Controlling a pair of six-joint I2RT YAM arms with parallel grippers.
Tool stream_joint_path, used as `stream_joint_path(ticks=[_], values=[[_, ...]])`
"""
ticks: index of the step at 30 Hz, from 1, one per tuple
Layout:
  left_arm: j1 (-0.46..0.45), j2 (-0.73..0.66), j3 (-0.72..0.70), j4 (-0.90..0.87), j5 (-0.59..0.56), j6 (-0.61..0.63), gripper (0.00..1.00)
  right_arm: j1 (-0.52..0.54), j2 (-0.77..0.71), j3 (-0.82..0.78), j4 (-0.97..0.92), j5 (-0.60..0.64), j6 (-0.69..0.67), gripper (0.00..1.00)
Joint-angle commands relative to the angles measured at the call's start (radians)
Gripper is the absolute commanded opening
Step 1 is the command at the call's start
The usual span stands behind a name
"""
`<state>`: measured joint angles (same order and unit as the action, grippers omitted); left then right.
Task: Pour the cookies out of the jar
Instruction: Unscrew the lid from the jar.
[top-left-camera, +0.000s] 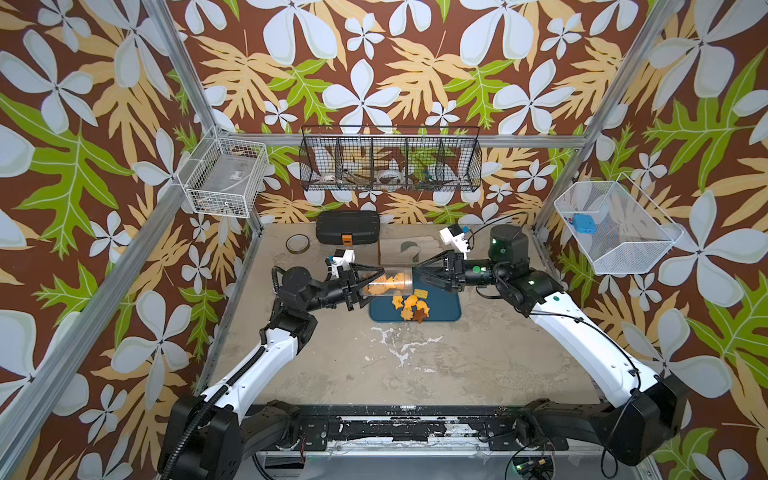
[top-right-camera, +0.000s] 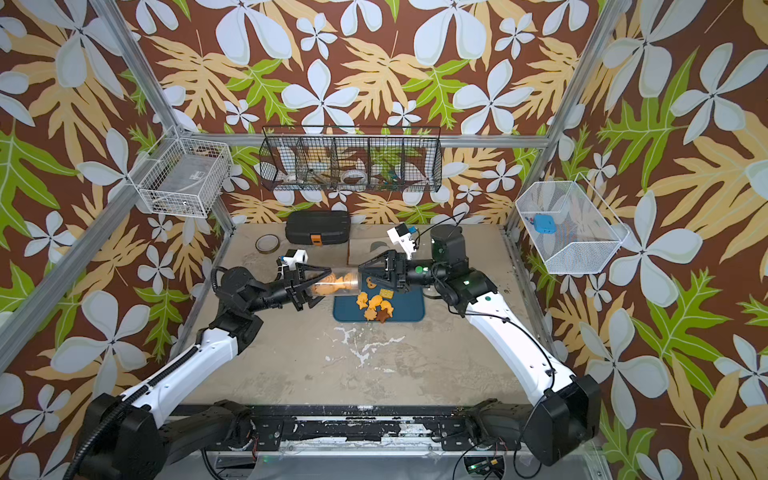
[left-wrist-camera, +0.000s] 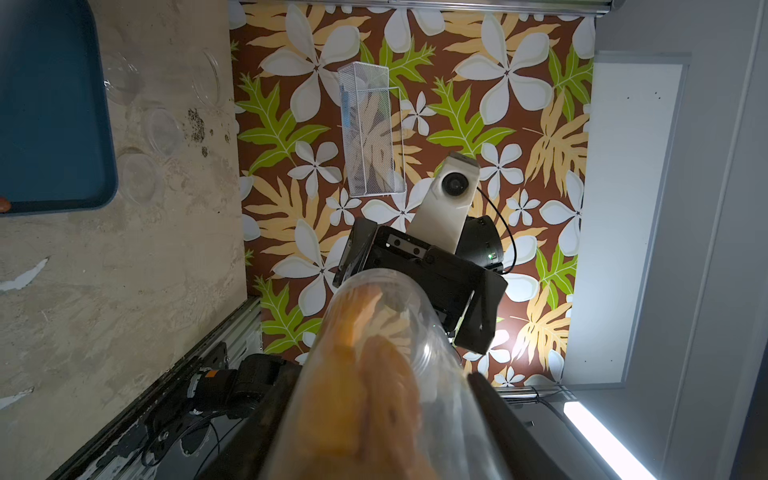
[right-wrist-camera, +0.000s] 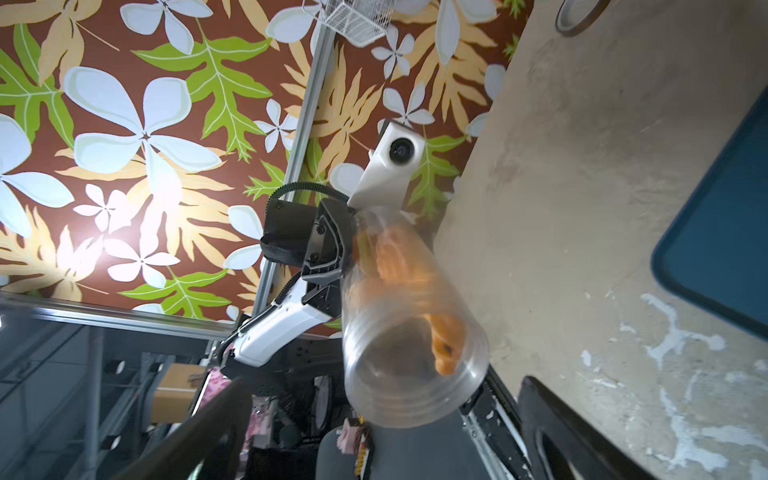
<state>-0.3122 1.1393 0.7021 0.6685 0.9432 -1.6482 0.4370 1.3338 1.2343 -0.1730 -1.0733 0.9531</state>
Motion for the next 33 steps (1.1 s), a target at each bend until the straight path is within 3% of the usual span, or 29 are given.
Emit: stream_joint_path(ticks=[1,7,16,33], values=[[0.001,-0.012,0.001,0.032,-0.002,0.015,0.54,0.031,0.033,0.018,-0.03,-0.045,0.014,1.0],[0.001,-0.028,-0.011,0.043,0.001,0.001,0.54,0.049,0.053,-0.003,0.089,-0.039,0.08,0.97],[0.0,-0.038,-0.053,0.102,-0.015,-0.051,0.51,0.049,0.032,-0.065,0.15,-0.05,0.11,0.78],[0.001,-0.022,-0.042,0.117,-0.001,-0.064,0.51,0.049,0.054,-0.086,0.276,-0.06,0.166,0.74]])
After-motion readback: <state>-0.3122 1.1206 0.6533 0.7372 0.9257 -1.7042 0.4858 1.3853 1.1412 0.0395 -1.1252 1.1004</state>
